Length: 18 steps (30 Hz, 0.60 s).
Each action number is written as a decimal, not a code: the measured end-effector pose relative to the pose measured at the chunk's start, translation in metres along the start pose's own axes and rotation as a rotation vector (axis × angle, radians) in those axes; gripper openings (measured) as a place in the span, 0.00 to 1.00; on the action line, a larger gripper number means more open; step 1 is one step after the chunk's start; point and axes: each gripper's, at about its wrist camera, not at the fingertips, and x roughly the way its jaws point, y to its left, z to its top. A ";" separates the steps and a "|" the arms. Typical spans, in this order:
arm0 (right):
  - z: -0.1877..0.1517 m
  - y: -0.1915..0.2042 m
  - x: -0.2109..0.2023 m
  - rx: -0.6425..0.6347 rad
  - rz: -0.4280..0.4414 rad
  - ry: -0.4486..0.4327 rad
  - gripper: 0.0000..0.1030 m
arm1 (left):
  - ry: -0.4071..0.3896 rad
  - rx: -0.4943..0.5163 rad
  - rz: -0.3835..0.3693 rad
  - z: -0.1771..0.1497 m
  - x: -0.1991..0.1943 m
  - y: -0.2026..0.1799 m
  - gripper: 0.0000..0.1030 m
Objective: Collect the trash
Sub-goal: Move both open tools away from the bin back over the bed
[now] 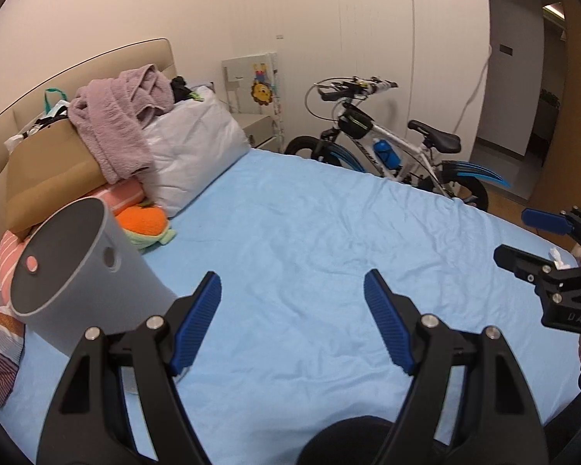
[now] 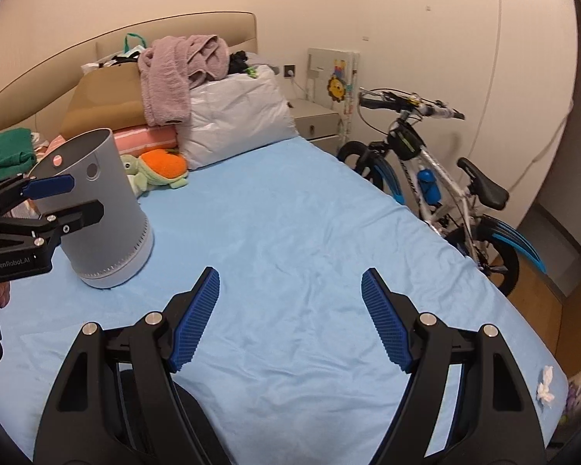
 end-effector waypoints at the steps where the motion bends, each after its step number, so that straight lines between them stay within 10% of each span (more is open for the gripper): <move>1: -0.007 -0.010 -0.006 0.014 -0.019 -0.002 0.71 | 0.003 0.010 -0.019 -0.001 0.001 -0.015 0.74; 18: -0.128 -0.176 -0.120 0.225 -0.322 -0.010 0.71 | 0.000 0.208 -0.236 -0.010 -0.002 -0.226 0.74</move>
